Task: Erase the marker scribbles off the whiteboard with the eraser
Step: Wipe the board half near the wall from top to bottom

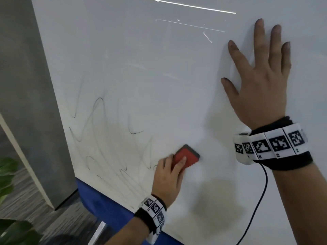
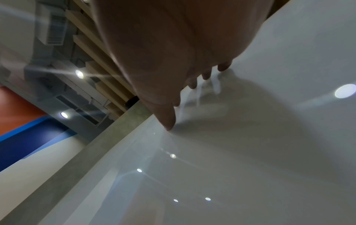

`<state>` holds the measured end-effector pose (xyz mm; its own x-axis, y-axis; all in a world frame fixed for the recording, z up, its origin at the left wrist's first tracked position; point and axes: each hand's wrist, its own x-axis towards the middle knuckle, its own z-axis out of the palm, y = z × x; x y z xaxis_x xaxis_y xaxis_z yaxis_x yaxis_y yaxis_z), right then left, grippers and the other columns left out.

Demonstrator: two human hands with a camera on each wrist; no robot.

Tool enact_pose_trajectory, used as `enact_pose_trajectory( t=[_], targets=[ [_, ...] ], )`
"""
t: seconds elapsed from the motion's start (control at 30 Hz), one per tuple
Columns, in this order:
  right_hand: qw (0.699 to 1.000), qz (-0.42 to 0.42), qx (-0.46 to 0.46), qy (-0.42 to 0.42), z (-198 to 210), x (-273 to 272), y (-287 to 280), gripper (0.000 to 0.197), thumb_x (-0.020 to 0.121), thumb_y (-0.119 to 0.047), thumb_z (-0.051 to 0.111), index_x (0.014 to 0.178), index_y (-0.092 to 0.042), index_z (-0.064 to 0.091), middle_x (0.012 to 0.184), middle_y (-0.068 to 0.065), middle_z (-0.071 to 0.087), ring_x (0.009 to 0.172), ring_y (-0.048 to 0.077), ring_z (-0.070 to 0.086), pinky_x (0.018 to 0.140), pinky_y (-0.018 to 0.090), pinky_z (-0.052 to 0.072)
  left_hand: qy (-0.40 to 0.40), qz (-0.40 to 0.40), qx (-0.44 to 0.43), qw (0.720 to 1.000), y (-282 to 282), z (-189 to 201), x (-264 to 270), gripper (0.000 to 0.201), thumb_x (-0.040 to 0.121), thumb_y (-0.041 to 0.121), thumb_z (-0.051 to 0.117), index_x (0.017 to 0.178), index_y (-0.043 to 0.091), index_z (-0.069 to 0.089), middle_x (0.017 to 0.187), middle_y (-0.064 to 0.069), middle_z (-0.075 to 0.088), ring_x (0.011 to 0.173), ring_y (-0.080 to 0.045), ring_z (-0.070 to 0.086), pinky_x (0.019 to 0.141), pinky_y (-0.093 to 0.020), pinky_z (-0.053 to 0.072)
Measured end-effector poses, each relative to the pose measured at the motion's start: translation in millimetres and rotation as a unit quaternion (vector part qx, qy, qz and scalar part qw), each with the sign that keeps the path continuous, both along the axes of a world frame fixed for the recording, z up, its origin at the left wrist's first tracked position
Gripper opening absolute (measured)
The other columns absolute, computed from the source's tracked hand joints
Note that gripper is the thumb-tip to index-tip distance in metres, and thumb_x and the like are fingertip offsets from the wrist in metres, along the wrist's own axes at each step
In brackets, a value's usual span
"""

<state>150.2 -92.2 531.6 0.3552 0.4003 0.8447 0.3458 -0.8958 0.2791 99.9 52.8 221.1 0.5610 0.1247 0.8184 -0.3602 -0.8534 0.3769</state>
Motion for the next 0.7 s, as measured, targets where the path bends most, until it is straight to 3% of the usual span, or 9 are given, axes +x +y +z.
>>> enact_pose_trajectory(
  t=[0.13, 0.27, 0.37, 0.43, 0.5, 0.57, 0.63, 0.7],
  targets=[
    [1.0, 0.0, -0.005, 0.0, -0.2, 1.1, -2.4, 0.063, 0.101, -0.039, 0.055, 0.159, -0.026, 0.033, 0.17, 0.018, 0.009, 0.156, 0.045, 0.008, 0.127, 0.056, 0.008, -0.031, -0.001, 0.031, 0.999, 30.6, 15.7, 12.3, 0.039, 0.097, 0.028, 0.06, 0.135, 0.027, 0.052, 0.12, -0.018, 0.061, 0.1, -0.031, 0.052, 0.085, -0.045, 0.054],
    [1.0, 0.004, 0.0, -0.001, -1.5, 1.1, -2.6, 0.062, 0.102, -0.038, 0.054, 0.159, -0.024, 0.034, 0.17, 0.019, 0.01, 0.156, 0.046, 0.008, 0.127, 0.058, 0.008, -0.057, 0.087, -0.109, 0.989, 73.0, 67.0, 31.5, 0.052, 0.096, 0.021, 0.068, 0.144, 0.021, 0.047, 0.121, -0.015, 0.055, 0.104, -0.03, 0.049, 0.093, -0.036, 0.045],
    [1.0, -0.003, 0.004, 0.001, -3.3, 0.5, 0.0, 0.062, 0.102, -0.038, 0.054, 0.159, -0.026, 0.033, 0.17, 0.019, 0.009, 0.156, 0.045, 0.007, 0.127, 0.056, 0.007, -0.067, 0.105, -0.183, 0.975, 63.1, 66.3, 36.2, 0.056, 0.095, 0.02, 0.07, 0.145, 0.019, 0.046, 0.122, -0.013, 0.052, 0.105, -0.027, 0.046, 0.095, -0.032, 0.041],
    [1.0, -0.003, 0.004, 0.001, -3.9, -0.4, 0.5, 0.062, 0.101, -0.038, 0.054, 0.159, -0.026, 0.033, 0.17, 0.018, 0.009, 0.156, 0.045, 0.007, 0.127, 0.056, 0.007, -0.051, 0.069, -0.153, 0.984, 37.8, 33.5, 27.4, 0.052, 0.094, 0.023, 0.069, 0.141, 0.02, 0.048, 0.123, -0.012, 0.051, 0.106, -0.028, 0.047, 0.093, -0.033, 0.044],
    [1.0, -0.005, 0.003, 0.0, -4.1, -0.3, -0.2, 0.062, 0.101, -0.038, 0.053, 0.158, -0.026, 0.033, 0.17, 0.018, 0.009, 0.156, 0.045, 0.007, 0.127, 0.056, 0.007, -0.006, 0.02, -0.059, 0.998, 12.1, -14.8, 10.7, 0.044, 0.092, 0.029, 0.066, 0.134, 0.022, 0.052, 0.123, -0.009, 0.051, 0.102, -0.029, 0.051, 0.087, -0.038, 0.054],
    [1.0, -0.009, 0.001, -0.002, -4.4, 0.1, -0.3, 0.062, 0.102, -0.039, 0.053, 0.159, -0.027, 0.032, 0.17, 0.018, 0.009, 0.156, 0.045, 0.007, 0.127, 0.056, 0.006, 0.033, -0.023, 0.054, 0.998, -1.1, -57.2, -0.5, 0.041, 0.087, 0.025, 0.072, 0.125, 0.025, 0.057, 0.119, -0.01, 0.056, 0.097, -0.029, 0.056, 0.074, -0.043, 0.06],
    [1.0, -0.006, 0.0, 0.0, -4.5, 0.4, -0.2, 0.062, 0.102, -0.04, 0.052, 0.159, -0.028, 0.031, 0.17, 0.018, 0.009, 0.156, 0.045, 0.007, 0.127, 0.055, 0.006, 0.028, -0.048, 0.121, 0.991, 5.3, -68.0, 0.9, 0.049, 0.078, 0.014, 0.083, 0.121, 0.025, 0.06, 0.116, -0.015, 0.06, 0.096, -0.032, 0.057, 0.073, -0.044, 0.06],
    [1.0, 0.001, 0.0, 0.001, -4.5, 0.3, -1.6, 0.061, 0.102, -0.04, 0.052, 0.159, -0.027, 0.032, 0.17, 0.019, 0.009, 0.156, 0.045, 0.007, 0.127, 0.055, 0.006, -0.006, -0.036, 0.142, 0.989, 31.6, -47.4, 11.2, 0.048, 0.081, 0.014, 0.082, 0.122, 0.025, 0.06, 0.115, -0.019, 0.063, 0.098, -0.032, 0.054, 0.077, -0.045, 0.059]
  ],
)
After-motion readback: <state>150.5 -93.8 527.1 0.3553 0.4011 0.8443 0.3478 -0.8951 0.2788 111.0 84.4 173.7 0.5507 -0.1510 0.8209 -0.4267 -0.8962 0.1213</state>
